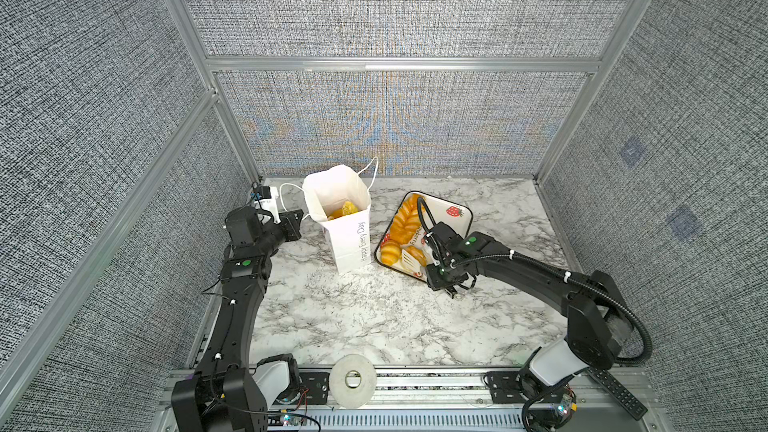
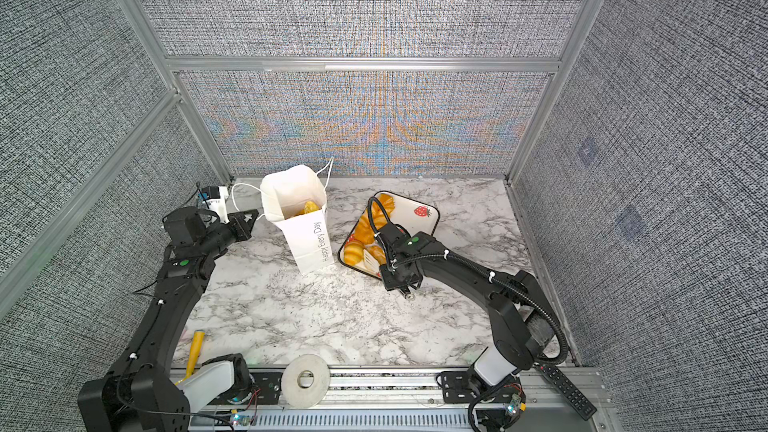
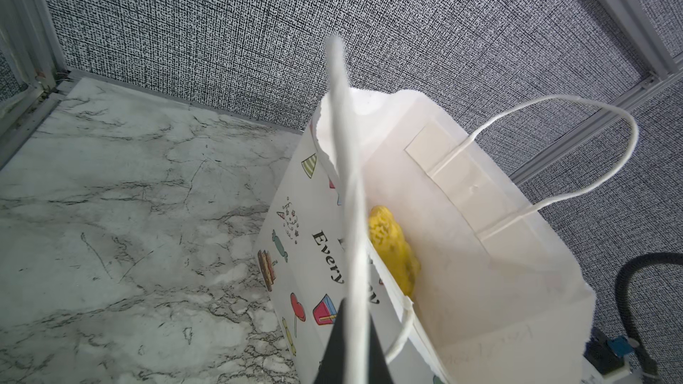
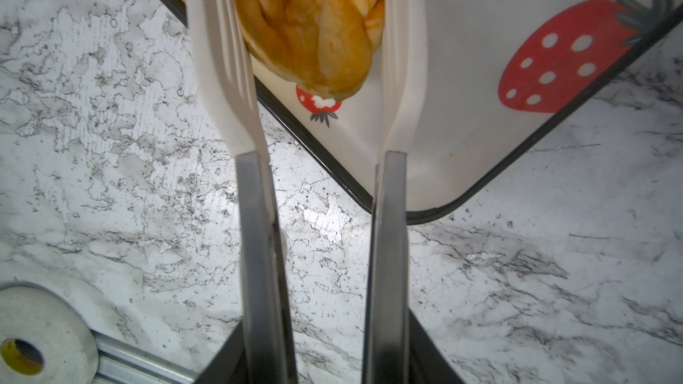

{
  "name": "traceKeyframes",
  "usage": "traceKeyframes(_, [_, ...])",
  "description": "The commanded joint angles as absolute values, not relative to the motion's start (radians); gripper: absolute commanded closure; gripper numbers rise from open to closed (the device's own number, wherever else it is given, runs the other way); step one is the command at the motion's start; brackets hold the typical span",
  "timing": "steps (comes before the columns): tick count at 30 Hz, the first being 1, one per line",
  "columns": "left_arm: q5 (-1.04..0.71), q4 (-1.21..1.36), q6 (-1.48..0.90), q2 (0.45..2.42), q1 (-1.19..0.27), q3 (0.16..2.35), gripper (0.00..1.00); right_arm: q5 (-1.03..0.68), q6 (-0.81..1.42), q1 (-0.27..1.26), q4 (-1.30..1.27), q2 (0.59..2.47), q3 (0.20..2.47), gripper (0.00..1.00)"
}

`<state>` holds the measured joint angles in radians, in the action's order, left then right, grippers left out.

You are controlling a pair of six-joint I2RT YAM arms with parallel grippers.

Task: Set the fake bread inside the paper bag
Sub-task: 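Lower the right tongs onto the puff bun on the tray and close them, then lift the clamped puff bun and carry it over the bag opening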

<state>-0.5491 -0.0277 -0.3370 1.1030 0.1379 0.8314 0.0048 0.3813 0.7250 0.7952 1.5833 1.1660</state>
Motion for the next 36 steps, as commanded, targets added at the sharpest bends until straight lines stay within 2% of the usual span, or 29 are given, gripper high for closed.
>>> traceKeyframes(1, [-0.554, -0.024, -0.331, 1.103, 0.139, 0.835, 1.00, 0.027, 0.385, 0.726, 0.782, 1.570, 1.167, 0.56])
traceKeyframes(18, [-0.553, -0.023, -0.330, 1.100, 0.138, 0.834, 1.00, 0.098, 0.400, 0.692, 0.823, 1.457, 1.251, 0.57])
traceKeyframes(36, [-0.555, -0.021, -0.330, 1.099, 0.138, 0.834, 1.00, 0.056, 0.391, 0.681, 0.725, 1.431, 1.438, 0.57])
